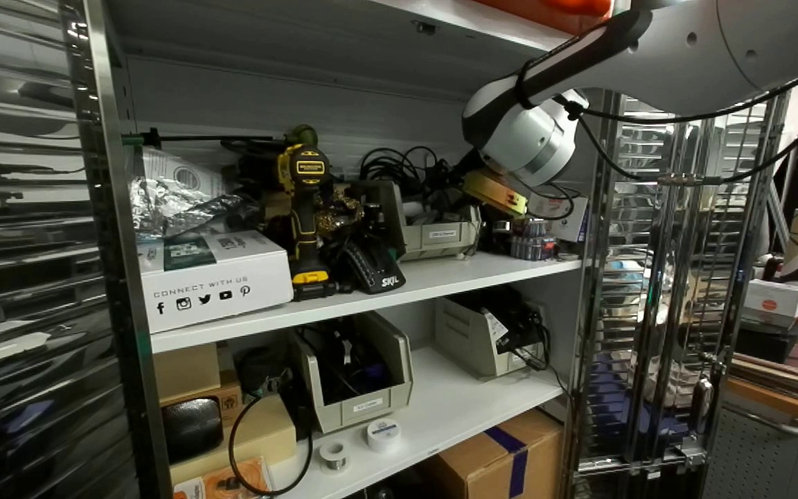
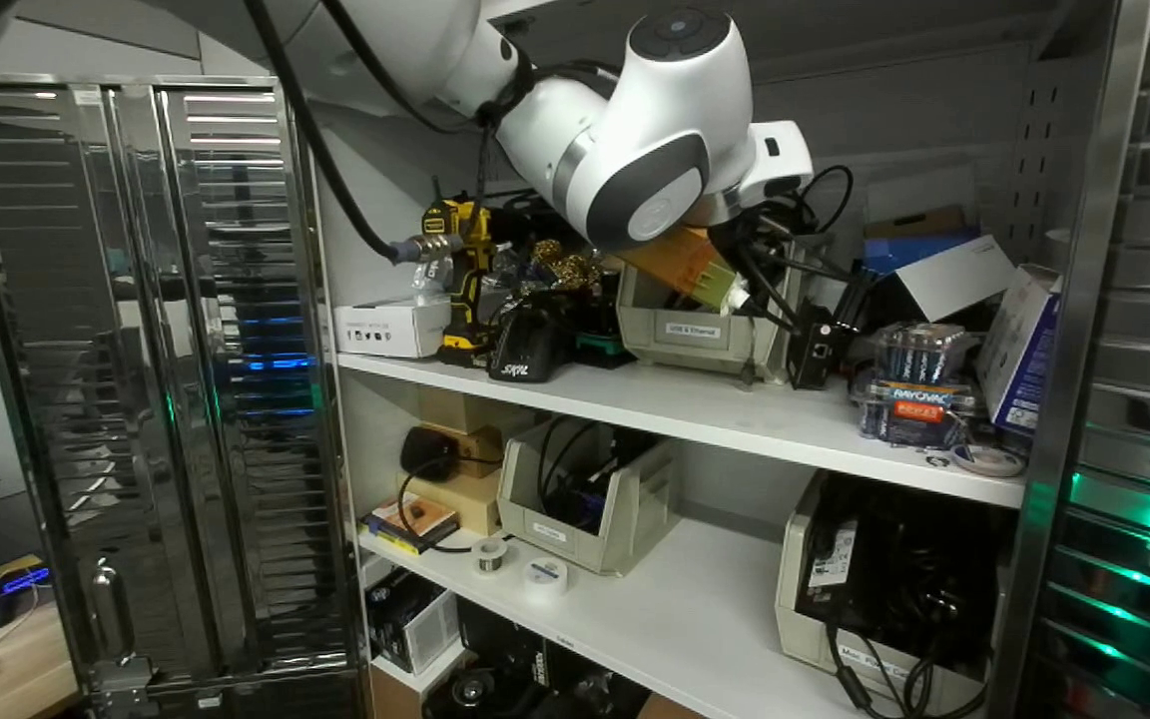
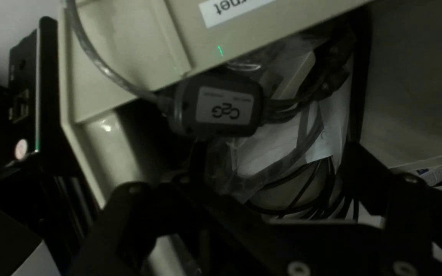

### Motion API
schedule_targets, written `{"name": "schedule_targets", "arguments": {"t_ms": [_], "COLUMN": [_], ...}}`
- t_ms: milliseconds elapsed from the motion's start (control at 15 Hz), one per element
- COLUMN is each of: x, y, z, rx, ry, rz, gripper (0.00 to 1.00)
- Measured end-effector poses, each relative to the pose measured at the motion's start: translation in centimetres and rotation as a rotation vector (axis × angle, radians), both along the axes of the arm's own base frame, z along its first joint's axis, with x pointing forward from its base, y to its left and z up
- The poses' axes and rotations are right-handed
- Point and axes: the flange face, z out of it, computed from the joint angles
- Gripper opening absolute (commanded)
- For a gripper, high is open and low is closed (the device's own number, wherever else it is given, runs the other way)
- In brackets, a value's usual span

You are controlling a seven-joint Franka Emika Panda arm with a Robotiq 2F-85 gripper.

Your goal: Put the cable in the tool box

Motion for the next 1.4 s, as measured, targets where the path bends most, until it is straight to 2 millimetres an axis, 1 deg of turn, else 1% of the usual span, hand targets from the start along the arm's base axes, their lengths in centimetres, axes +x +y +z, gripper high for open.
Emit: {"name": "schedule_targets", "arguments": {"t_ms": [200, 400, 533, 667, 867, 1000, 1267, 1400], "x": [0.0, -0.6, -1.4, -2.6, -5.3, -7.6, -12.6, -15.3], "y": [0.3, 0.6, 0.6, -0.1, -1.1, -1.3, -1.3, -1.7], "z": [0.7, 2.3, 3.3, 4.0, 4.1, 3.8, 2.4, 1.6], "rx": [0.012, 0.016, -0.006, -0.055, -0.101, -0.111, -0.117, -0.152], "ry": [0.016, 0.012, 0.025, 0.063, 0.163, 0.247, 0.444, 0.559], "rz": [0.018, 0.032, 0.048, 0.065, 0.106, 0.165, 0.298, 0.335], "gripper": [1.00, 1.00, 1.00, 1.00, 1.00, 1.00, 1.00, 1.00]}}
